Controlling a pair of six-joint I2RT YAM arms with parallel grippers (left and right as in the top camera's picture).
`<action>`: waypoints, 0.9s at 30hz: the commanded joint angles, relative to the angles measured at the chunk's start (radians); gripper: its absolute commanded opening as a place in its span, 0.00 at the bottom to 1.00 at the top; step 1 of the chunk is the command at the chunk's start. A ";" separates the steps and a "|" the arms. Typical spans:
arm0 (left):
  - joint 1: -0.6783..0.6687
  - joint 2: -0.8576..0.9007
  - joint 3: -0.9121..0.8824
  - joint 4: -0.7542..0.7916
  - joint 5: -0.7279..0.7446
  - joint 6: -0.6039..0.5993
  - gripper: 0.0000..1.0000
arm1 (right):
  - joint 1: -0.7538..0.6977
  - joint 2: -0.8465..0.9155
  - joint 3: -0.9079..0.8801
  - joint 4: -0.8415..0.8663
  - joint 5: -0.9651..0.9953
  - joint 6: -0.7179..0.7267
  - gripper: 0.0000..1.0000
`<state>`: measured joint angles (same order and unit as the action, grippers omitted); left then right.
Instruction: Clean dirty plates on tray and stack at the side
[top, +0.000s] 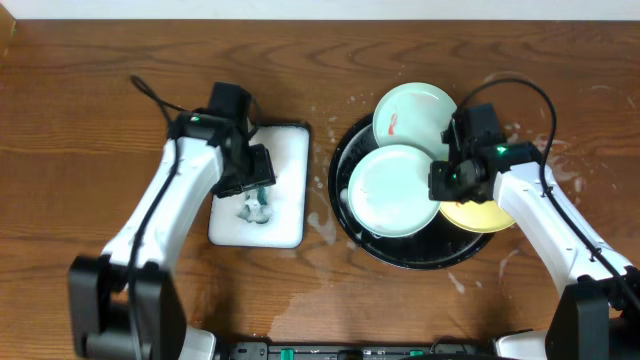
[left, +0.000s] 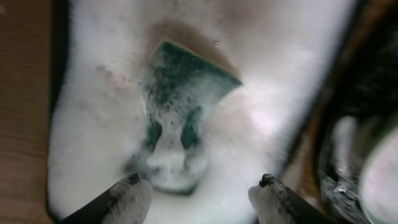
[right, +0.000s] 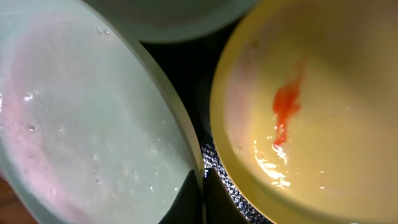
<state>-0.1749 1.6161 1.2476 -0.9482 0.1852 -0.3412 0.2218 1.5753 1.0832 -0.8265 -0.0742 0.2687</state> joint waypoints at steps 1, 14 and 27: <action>0.021 -0.106 0.038 -0.025 0.033 0.013 0.62 | 0.032 -0.024 0.065 -0.010 0.088 -0.024 0.01; 0.227 -0.591 0.038 -0.143 0.040 0.015 0.72 | 0.273 -0.033 0.293 0.140 0.132 -0.053 0.01; 0.244 -0.924 0.038 -0.144 0.039 0.016 0.76 | 0.615 0.110 0.293 0.550 0.600 -0.352 0.01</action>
<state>0.0639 0.7025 1.2659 -1.0904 0.2119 -0.3386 0.7948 1.6691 1.3636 -0.3027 0.3149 0.0265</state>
